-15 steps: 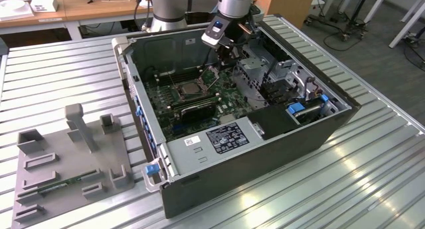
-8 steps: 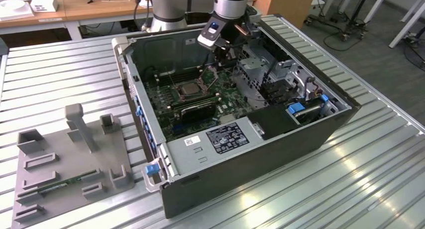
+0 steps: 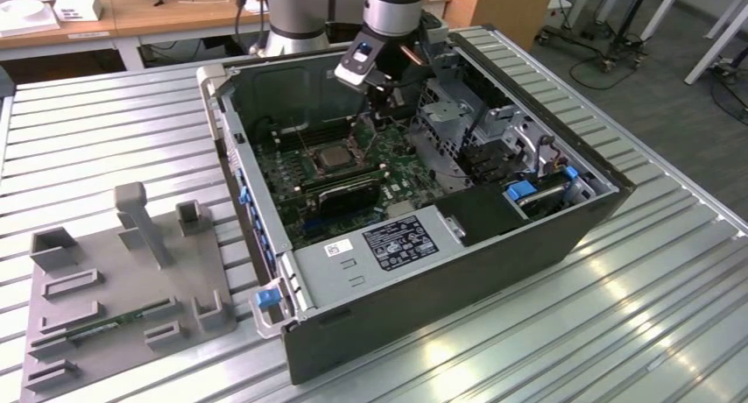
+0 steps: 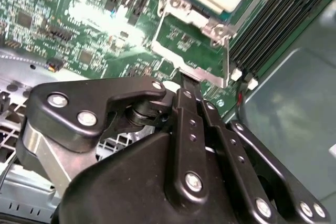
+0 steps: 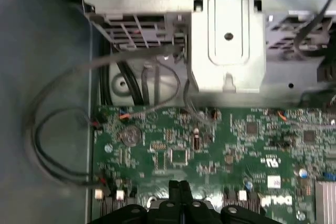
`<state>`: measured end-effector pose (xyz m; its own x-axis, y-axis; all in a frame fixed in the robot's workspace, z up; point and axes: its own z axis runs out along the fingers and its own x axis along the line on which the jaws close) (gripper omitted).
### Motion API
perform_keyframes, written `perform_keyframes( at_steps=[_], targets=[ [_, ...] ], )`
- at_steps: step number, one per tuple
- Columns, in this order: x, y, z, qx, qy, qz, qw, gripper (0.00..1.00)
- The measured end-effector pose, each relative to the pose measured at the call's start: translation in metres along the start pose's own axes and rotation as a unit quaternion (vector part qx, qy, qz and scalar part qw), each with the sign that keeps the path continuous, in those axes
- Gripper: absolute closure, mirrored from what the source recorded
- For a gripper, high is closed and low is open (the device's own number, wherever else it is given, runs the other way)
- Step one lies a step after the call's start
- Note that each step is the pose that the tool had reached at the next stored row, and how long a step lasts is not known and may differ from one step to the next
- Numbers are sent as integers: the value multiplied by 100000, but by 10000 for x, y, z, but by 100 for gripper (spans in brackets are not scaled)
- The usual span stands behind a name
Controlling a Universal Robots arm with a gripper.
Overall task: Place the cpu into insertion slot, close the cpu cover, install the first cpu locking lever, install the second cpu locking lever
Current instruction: 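Close the cpu cover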
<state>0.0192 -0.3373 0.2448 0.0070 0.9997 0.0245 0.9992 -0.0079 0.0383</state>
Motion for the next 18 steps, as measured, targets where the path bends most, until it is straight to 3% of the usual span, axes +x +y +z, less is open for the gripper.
perform_keyframes(
  at_steps=[11,18],
  targets=[
    [4,-278,19,-431,-12,-9,99999,89],
    [4,-394,31,-453,-41,-7,99999,89]
  ],
)
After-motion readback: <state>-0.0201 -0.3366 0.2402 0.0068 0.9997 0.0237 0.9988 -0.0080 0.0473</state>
